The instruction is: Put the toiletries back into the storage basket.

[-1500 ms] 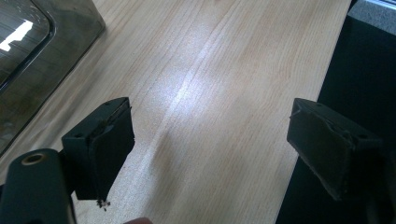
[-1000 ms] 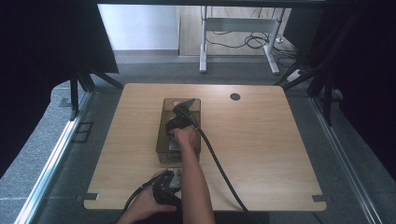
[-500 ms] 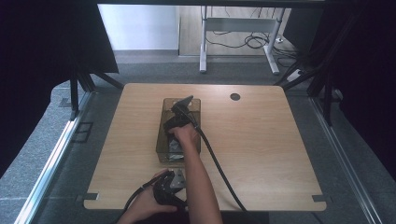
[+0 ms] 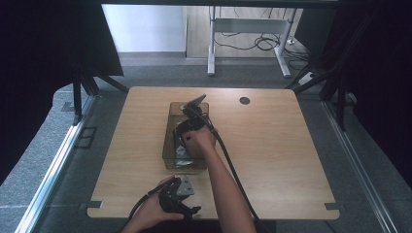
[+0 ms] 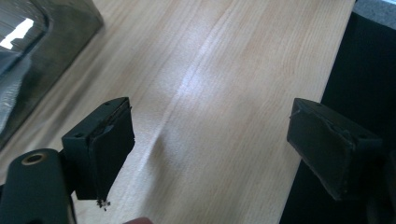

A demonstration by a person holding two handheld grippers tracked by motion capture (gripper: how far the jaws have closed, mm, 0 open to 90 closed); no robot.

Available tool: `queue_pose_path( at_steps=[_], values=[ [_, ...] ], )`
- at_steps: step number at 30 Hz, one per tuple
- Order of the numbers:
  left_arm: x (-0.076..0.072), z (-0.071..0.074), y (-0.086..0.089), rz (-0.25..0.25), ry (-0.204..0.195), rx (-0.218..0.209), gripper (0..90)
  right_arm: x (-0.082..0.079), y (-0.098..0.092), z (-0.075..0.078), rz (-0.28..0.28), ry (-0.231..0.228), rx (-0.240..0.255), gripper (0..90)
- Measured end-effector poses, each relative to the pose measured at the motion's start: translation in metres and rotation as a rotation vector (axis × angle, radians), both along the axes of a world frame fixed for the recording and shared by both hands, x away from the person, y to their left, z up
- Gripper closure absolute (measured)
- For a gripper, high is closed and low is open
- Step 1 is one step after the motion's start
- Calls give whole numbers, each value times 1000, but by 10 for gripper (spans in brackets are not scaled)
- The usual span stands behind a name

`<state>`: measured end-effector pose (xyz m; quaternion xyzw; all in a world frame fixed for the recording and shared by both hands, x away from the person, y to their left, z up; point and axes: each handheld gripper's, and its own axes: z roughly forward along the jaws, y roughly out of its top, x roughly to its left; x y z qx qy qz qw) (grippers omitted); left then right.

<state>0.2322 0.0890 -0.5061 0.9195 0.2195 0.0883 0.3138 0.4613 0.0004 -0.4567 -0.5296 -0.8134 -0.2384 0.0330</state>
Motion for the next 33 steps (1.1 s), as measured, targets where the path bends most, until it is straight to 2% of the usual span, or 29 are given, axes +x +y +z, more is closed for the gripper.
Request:
queue_pose_path(
  at_steps=[5,8,18,21,29,33],
  values=[
    [0,3,6,27,-16,-16,157,-10,-3,4,92,-49,27,413],
    [-3,3,9,41,-20,-15,158,-19,-8,10,154,-107,35,434],
    [-10,6,15,72,-45,-19,158,-54,-52,23,266,-277,132,451],
    [-8,4,15,80,-46,-18,158,-72,-73,23,279,-332,147,451],
    [-8,2,14,92,-47,-16,158,-116,-126,11,293,-426,198,452],
    [-8,1,13,91,-45,-13,158,-134,-148,4,291,-478,182,452]
  ],
)
